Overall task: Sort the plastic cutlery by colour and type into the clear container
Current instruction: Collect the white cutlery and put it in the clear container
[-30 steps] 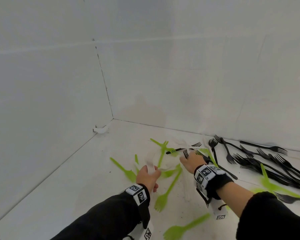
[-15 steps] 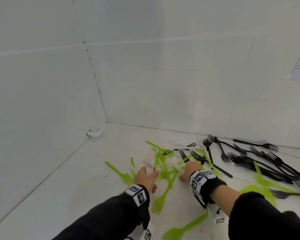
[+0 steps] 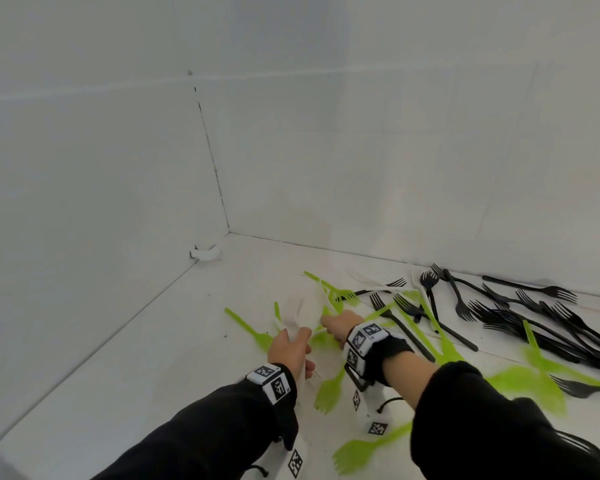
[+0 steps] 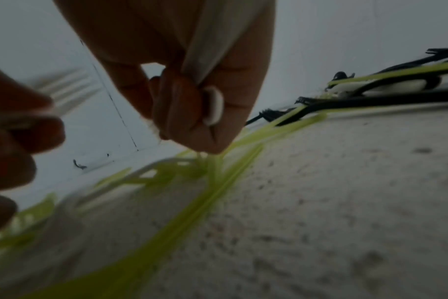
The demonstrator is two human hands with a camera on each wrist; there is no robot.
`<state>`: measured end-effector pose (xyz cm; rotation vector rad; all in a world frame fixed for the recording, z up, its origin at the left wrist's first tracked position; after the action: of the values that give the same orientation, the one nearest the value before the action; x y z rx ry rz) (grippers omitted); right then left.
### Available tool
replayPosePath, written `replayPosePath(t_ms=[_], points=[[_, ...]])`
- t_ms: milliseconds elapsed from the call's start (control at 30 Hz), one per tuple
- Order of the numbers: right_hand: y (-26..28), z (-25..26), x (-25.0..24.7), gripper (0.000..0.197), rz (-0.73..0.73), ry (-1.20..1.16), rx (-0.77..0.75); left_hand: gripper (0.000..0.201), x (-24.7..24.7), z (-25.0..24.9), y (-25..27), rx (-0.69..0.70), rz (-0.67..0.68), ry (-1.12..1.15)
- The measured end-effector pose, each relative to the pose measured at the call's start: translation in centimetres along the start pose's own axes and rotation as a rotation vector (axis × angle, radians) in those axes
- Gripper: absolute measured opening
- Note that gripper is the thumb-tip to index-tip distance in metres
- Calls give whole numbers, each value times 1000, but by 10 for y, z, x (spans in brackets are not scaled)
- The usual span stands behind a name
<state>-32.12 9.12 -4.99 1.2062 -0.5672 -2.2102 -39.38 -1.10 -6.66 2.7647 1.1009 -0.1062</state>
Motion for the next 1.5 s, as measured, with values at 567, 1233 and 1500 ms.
replayPosePath(t_ms=[567,1233,1500], points=[[-19,6,-3,41,-165,113,-29,16,-2,7,4,-134,-32,182],[49,-32,18,8,-83,-216,-461,28,13,6,29,-228,64,351],[61,-38,35,18,40,-380,-371,14,5,9,41,-152,14,341]])
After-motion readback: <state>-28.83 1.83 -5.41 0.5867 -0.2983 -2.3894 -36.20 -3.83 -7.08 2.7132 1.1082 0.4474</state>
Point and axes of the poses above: each hand's wrist, its own y-axis away from the middle knuckle, its own x-axis out of the palm, z = x × y, the point moved 2 cm from there along -y, towards the middle knuckle, and after that the axes turned 11 degrees about x, right-handed, at the moved point
